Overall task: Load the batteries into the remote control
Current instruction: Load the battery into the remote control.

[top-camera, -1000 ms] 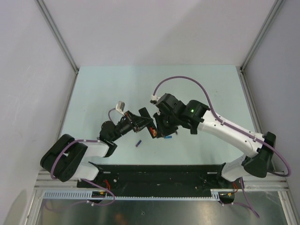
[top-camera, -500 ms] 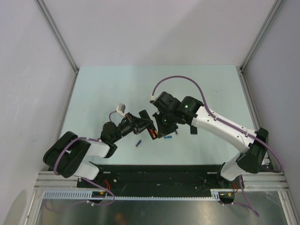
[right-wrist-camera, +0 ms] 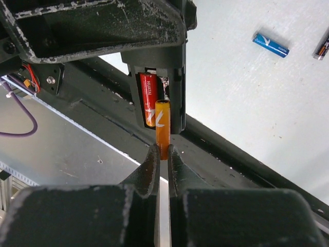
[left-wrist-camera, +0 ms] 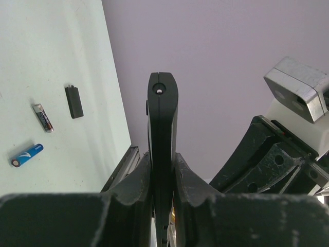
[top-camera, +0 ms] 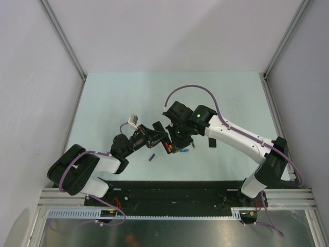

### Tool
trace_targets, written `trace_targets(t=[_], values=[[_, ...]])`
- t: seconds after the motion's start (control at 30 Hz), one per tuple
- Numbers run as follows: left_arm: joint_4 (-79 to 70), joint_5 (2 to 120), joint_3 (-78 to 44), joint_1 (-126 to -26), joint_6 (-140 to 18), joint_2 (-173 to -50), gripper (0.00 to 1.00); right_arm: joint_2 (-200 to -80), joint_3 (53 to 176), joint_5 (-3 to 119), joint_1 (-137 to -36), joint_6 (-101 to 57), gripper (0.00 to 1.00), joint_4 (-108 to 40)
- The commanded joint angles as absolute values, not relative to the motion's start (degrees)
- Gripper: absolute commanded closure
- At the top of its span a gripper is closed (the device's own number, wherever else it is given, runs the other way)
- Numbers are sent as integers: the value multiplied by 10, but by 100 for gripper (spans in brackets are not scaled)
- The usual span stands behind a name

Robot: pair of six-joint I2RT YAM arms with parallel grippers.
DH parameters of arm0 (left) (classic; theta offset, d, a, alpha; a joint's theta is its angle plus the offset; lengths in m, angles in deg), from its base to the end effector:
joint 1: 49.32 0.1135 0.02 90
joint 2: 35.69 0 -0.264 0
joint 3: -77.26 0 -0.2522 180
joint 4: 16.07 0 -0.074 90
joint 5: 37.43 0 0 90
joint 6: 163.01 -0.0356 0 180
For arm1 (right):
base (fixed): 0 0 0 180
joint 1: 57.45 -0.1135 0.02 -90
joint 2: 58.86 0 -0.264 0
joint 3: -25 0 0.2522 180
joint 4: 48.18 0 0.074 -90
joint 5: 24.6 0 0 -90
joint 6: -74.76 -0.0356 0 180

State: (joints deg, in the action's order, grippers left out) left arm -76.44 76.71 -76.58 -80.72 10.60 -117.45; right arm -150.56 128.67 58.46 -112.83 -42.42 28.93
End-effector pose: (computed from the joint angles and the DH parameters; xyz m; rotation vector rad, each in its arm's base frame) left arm 0.1894 -0.1327 0.1755 -0.4133 1.7873 -1.8434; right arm 0.1786 0.2662 0.3305 -0.7298 2.7494 0.5432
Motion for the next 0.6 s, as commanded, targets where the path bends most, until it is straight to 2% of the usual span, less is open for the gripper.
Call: trace_targets(t=[0.0, 0.57], values=[[-807, 765, -766, -813, 115, -1170, 100, -1518, 1305, 580, -1124, -420, 100, 292], [-807, 766, -765, -818, 115, -1165, 100, -1532, 1303, 597, -1113, -415, 100, 280]])
